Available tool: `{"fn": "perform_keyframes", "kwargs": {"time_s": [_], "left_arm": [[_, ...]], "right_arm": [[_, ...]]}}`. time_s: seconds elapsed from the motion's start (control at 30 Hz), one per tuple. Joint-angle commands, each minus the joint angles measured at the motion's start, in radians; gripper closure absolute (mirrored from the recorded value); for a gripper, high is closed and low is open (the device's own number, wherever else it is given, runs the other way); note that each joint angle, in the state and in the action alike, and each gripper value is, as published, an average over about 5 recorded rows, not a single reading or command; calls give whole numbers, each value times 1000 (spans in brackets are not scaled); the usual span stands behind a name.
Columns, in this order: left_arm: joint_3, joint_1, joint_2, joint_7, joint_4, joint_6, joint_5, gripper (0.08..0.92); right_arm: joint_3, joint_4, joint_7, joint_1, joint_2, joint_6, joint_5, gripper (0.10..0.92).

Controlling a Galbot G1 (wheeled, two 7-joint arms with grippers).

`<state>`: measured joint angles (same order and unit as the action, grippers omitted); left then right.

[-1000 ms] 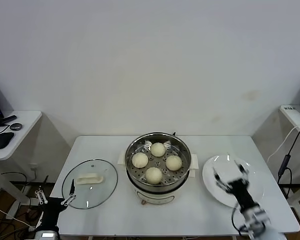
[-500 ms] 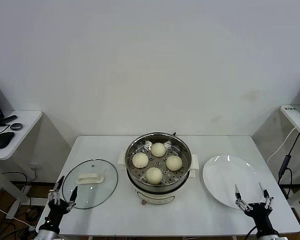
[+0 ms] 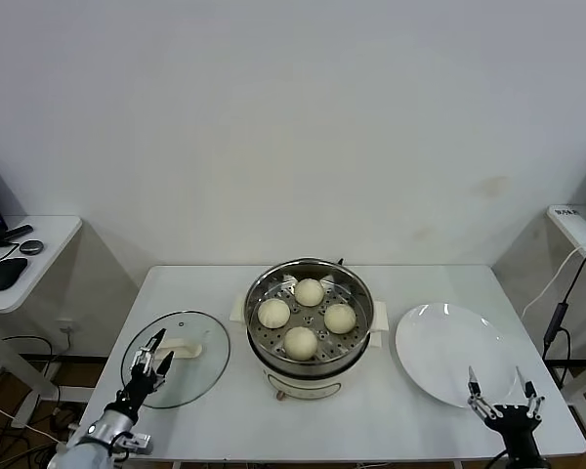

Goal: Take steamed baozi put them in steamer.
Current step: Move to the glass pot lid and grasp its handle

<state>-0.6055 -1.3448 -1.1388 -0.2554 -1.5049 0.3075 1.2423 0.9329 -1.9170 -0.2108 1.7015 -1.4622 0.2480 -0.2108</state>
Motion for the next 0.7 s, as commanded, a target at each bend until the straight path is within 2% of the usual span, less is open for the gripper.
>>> {"fn": "perform_keyframes", "kwargs": {"time_s": [0.03,0.7], "left_arm": [[54,135,21,24,120,11,80,177],[79,227,1,28,218,-12,80,177]], "right_arm": [[9,-9,0,6,-14,-12,-16,203],[-13,12,-8,2,-17,-12,13,203]]}}
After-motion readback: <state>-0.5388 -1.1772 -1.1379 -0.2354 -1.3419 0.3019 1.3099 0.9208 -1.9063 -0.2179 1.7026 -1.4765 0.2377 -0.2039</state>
